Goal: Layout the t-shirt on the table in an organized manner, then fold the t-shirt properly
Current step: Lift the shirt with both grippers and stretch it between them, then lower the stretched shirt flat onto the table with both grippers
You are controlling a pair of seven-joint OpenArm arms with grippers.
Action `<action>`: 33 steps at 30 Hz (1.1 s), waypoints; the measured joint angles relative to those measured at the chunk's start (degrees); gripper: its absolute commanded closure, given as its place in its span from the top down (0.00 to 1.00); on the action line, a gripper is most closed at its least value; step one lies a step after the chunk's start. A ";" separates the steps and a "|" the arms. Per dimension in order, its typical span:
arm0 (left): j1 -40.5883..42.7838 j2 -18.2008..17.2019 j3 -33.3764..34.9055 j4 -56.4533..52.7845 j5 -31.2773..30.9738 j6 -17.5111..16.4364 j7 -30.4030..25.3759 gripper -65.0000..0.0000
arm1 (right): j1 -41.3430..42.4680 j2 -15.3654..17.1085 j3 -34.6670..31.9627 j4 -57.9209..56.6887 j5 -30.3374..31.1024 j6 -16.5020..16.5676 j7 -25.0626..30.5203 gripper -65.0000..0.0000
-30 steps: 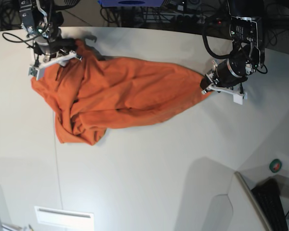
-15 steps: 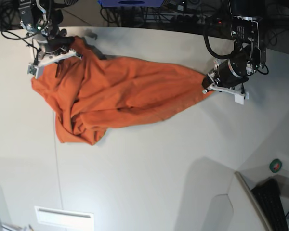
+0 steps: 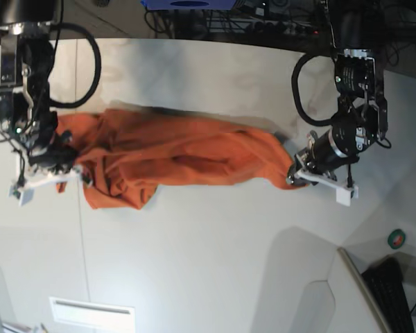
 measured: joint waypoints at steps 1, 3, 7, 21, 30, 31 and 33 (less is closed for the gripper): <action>-2.08 0.02 1.33 -1.05 -0.46 -0.31 0.00 0.00 | 2.51 0.20 0.63 -0.46 -0.37 -0.13 -0.74 0.00; -7.61 0.15 4.22 -4.98 -0.37 -0.39 0.22 0.00 | 7.23 1.68 0.63 -1.55 -0.07 -0.24 -2.49 0.00; -19.15 0.02 8.07 -14.58 -0.37 -0.37 -0.17 0.00 | 16.70 5.64 0.42 -5.92 -0.28 0.44 -2.01 0.00; -48.74 6.86 9.88 -30.58 -0.52 0.00 -0.44 0.00 | 41.48 17.27 0.57 -20.98 0.04 12.79 4.20 0.00; -51.19 9.16 3.50 -20.65 -11.65 -0.46 -1.09 0.00 | 47.71 26.60 1.07 -13.29 -0.17 12.90 5.42 0.00; -48.96 8.66 4.00 -18.80 -11.96 -0.57 -1.53 0.00 | 44.98 26.75 1.18 -12.17 0.07 12.96 6.14 0.00; -43.30 7.80 4.87 -16.11 -11.47 -0.37 -1.68 0.00 | 37.24 26.23 1.11 -10.62 0.17 12.94 5.44 0.00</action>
